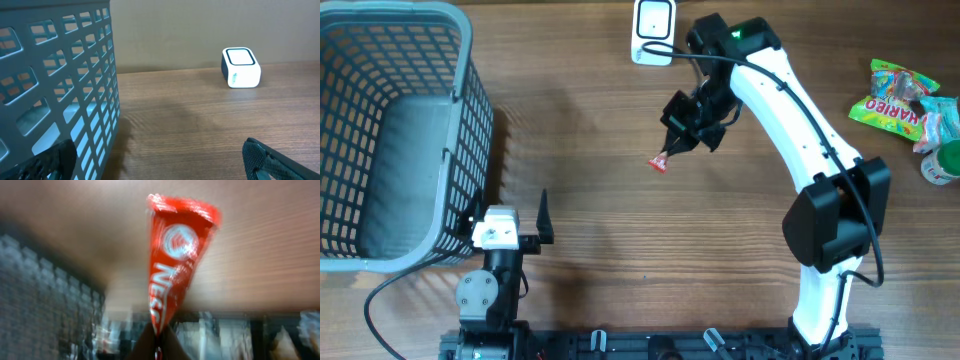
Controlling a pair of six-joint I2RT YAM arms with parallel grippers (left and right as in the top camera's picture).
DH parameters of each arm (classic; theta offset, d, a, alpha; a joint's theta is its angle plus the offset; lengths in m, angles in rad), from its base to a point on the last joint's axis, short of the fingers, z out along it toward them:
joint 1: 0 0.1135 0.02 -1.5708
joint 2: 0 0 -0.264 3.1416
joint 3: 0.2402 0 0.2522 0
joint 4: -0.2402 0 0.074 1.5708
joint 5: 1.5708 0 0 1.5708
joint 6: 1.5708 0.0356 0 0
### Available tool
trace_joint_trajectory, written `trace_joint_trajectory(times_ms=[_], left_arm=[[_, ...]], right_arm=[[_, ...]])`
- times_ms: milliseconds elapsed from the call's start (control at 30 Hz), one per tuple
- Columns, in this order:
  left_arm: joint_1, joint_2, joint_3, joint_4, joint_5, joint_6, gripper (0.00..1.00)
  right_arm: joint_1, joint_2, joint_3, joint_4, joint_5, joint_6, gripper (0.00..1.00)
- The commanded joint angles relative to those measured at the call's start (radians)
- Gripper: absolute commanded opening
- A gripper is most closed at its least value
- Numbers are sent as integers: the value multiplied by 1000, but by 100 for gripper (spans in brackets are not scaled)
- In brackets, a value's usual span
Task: Scan the item barcode
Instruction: 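Carry the Nescafé stick right and drop it beside the Haribo bag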
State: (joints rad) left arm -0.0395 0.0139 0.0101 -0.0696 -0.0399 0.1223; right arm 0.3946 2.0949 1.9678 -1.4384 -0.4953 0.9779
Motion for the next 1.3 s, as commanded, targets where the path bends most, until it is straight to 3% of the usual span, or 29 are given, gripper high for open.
trace_joint_trajectory(times_ms=[0, 100, 200, 467, 667, 833, 933, 1067, 1167, 1267], left_arm=[[-2, -6, -5, 1, -3, -6, 100], [-2, -6, -5, 1, -3, -6, 100], [-2, -6, -5, 1, -3, -6, 100], [-2, -6, -5, 1, -3, -6, 100], [-2, -6, -5, 1, -3, -6, 100], [-2, -6, -5, 1, -3, -6, 100], [-2, -6, -5, 1, -3, -6, 100], [-2, -6, -5, 1, -3, -6, 100], [-2, -6, -5, 1, -3, -6, 100], [-2, -6, -5, 1, -3, -6, 100]], right_arm=[[-1, 9, 7, 248, 394, 53, 5], [-2, 12, 7, 493, 562, -20, 5], [-2, 63, 7, 726, 687, 30, 5], [-2, 286, 41, 1222, 800, 134, 5], [1, 446, 245, 1266, 843, 196, 5], [-2, 473, 263, 1260, 888, 201, 5], [-15, 469, 417, 1046, 888, 174, 5], [-140, 399, 715, 391, 873, 143, 5], [-292, 345, 743, 93, 867, 31, 5], [-440, 355, 690, -35, 862, -162, 5]])
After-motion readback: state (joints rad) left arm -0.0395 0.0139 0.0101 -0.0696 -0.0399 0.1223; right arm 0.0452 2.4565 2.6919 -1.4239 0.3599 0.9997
